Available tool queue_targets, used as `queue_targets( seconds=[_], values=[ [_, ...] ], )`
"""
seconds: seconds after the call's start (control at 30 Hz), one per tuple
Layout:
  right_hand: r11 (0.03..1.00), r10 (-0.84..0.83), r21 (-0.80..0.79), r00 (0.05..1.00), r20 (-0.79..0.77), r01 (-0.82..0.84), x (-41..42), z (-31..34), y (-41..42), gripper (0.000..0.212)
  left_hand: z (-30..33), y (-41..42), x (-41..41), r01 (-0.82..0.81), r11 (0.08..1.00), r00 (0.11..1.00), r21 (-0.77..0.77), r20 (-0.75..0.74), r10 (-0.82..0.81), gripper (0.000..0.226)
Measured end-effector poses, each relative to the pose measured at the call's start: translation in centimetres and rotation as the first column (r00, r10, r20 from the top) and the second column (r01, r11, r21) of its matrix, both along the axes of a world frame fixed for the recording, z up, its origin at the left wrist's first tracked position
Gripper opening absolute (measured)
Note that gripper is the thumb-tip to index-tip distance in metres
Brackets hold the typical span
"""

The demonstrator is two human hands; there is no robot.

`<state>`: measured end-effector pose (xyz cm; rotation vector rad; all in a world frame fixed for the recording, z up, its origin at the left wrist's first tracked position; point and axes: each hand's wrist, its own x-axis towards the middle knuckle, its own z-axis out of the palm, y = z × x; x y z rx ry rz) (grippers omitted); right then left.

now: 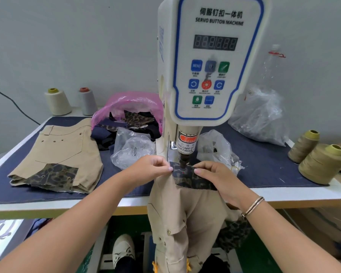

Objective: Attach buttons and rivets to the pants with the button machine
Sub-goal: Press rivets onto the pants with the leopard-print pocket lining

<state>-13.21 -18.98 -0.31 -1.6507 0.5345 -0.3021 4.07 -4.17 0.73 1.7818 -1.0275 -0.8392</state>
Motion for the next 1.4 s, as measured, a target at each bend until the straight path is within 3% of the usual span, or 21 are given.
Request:
queue_targets(
  seconds=[0.3,0.53,0.63,0.7,0.73,0.8,0.87,0.9,0.97,1.07,1.13,1.2,1.3,1.4],
  values=[
    [0.999,-0.027,0.039,1.000,0.014,0.026,-0.2,-0.1,0.4,0.019,-0.2,0.1,-0.4,0.015,0.999,1.000,-0.035,0.003,-0.015,0.019],
    [0.991,0.075,0.113,0.997,0.032,-0.078,-2.5,0.1,2.6,0.022,0.3,3.3,-1.2,0.285,0.958,0.955,0.034,-0.098,-0.280,0.020],
    [0.986,0.166,-0.012,0.985,-0.042,-0.167,-3.1,0.9,3.7,0.022,-0.2,4.6,-1.1,0.358,0.926,0.922,0.120,0.115,-0.371,0.021],
    [0.957,0.188,-0.204,0.977,-0.103,-0.206,-2.8,1.5,3.8,0.018,-0.5,5.3,-0.5,0.275,0.960,0.931,0.059,0.235,-0.281,0.020],
    [0.958,0.129,-0.247,0.988,-0.081,-0.146,-2.5,2.0,3.4,0.016,-0.6,5.6,0.0,0.207,0.978,0.943,-0.001,0.269,-0.199,0.021],
    [0.960,-0.122,-0.249,0.992,0.044,0.129,-1.9,2.9,1.3,0.015,-1.4,6.2,1.1,0.051,0.995,0.934,-0.088,0.356,-0.017,0.026],
    [0.834,-0.339,-0.441,0.938,0.065,0.332,-1.1,3.6,-2.0,0.014,-2.7,6.6,1.9,-0.085,0.990,0.903,-0.116,0.410,0.126,0.026],
    [0.755,-0.391,-0.574,0.920,-0.006,0.317,-0.7,3.9,-3.4,0.014,-3.5,6.6,2.1,-0.131,0.985,0.891,-0.114,0.421,0.167,0.023],
    [0.640,-0.421,-0.760,0.879,-0.224,0.113,0.3,4.0,-5.7,0.020,-4.9,6.4,2.3,-0.168,0.982,0.861,-0.086,0.472,0.189,0.019],
    [0.485,-0.428,-0.837,0.766,-0.480,-0.253,2.5,3.9,-6.7,0.031,-5.8,5.9,2.4,-0.194,0.979,0.806,-0.059,0.559,0.194,0.014],
    [0.424,-0.483,-0.821,0.671,-0.563,-0.384,4.0,3.9,-6.4,0.032,-6.0,5.9,2.4,-0.220,0.973,0.795,-0.070,0.566,0.220,0.013],
    [0.422,-0.529,-0.782,0.576,-0.623,-0.459,5.1,3.7,-6.2,0.031,-6.2,6.0,2.5,-0.241,0.968,0.786,-0.073,0.571,0.239,0.014],
    [0.414,-0.581,-0.780,0.524,-0.624,-0.470,6.0,3.4,-6.2,0.027,-6.3,6.0,2.4,-0.246,0.967,0.783,-0.062,0.576,0.236,0.013],
    [0.511,-0.581,-0.721,0.431,-0.691,-0.467,7.0,3.5,-6.0,0.033,-6.4,6.0,2.6,-0.244,0.967,0.779,-0.067,0.581,0.237,0.010]
  ],
)
